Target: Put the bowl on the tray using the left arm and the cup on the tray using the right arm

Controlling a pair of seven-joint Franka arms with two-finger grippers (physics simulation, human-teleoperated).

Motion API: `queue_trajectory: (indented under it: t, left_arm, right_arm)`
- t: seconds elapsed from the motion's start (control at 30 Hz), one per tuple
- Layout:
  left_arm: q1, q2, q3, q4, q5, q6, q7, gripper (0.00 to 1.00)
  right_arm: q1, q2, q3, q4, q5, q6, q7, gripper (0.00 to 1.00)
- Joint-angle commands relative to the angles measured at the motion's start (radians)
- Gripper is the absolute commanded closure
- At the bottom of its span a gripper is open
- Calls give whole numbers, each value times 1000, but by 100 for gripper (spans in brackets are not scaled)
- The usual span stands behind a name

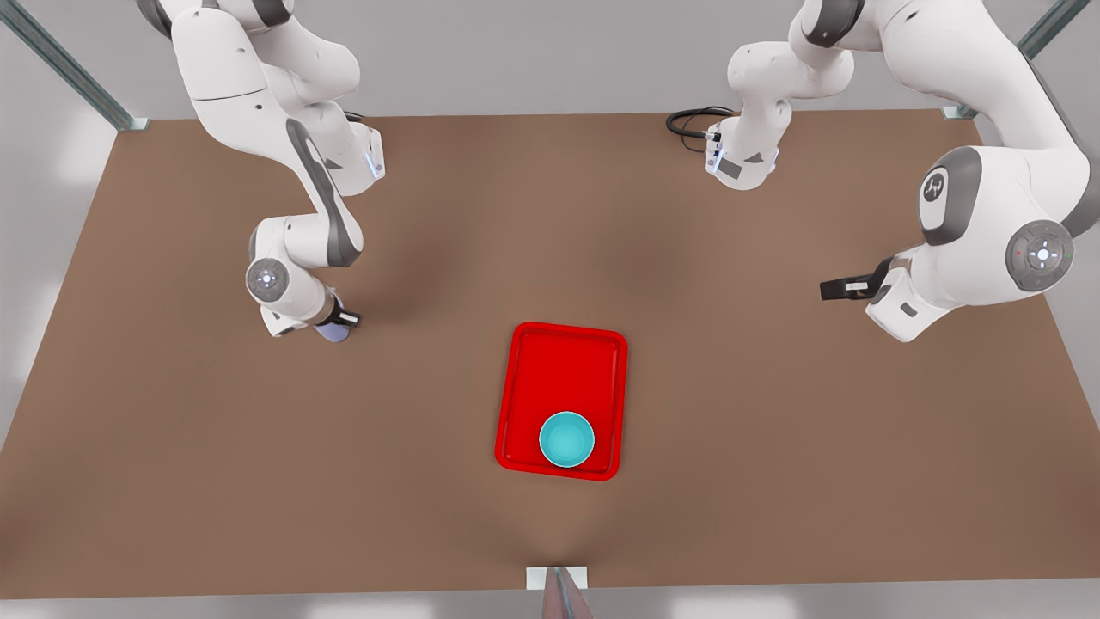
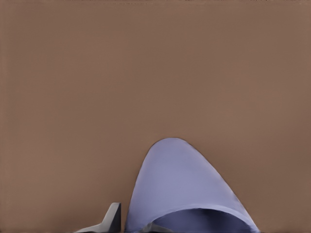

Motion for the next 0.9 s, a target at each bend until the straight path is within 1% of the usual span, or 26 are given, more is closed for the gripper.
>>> queue_trajectory:
  t: [0.0,0.13,0.17,0.2,0.27,0.3,0.37,0.5,0.57,0.63,0.67,0.73,0.8,0.83,0.87]
  left_arm:
    - [0,-1,0,0,0,0,38,0]
    - [26,7,0,0,-1,3,38,0]
    - [26,5,0,0,-1,3,38,0]
    - [26,5,0,0,-3,3,38,0]
    - [26,5,0,0,-3,3,38,0]
    - [26,5,-2,0,-3,3,38,0]
    - [25,5,-2,0,-7,2,37,0]
    - [41,7,-2,0,-7,14,38,0]
    - [41,14,-5,0,-7,32,38,0]
    - [41,16,-3,0,-6,32,38,0]
    - [41,16,-5,0,-7,32,38,0]
    - [41,16,-5,0,-7,34,38,0]
    - [41,16,-5,2,-7,34,37,0]
    - [43,19,-3,2,-7,38,40,0]
    - [41,19,-5,2,-47,37,40,0]
  right_arm:
    - [-1,-1,0,7,-11,-9,-18,79]
    - [-4,-1,-2,25,-16,-13,-43,79]
    - [-1,-2,-2,42,-16,-29,-46,79]
    - [8,-4,-2,89,-16,-100,-61,79]
    - [75,-4,0,158,-13,-155,-60,79]
    - [168,5,-2,235,-8,-190,-51,79]
    - [303,84,-3,379,-5,-197,64,79]
    - [500,303,-2,724,62,-195,356,79]
    - [566,377,-7,830,107,-192,436,79]
    - [658,458,-60,941,159,-181,479,79]
    - [706,492,-92,990,161,-181,480,79]
    - [731,559,-106,1059,176,-178,479,79]
    - [737,591,-106,1074,179,-157,471,79]
    - [737,602,-120,1079,177,-157,459,79]
    - [737,610,-123,1079,177,-157,453,79]
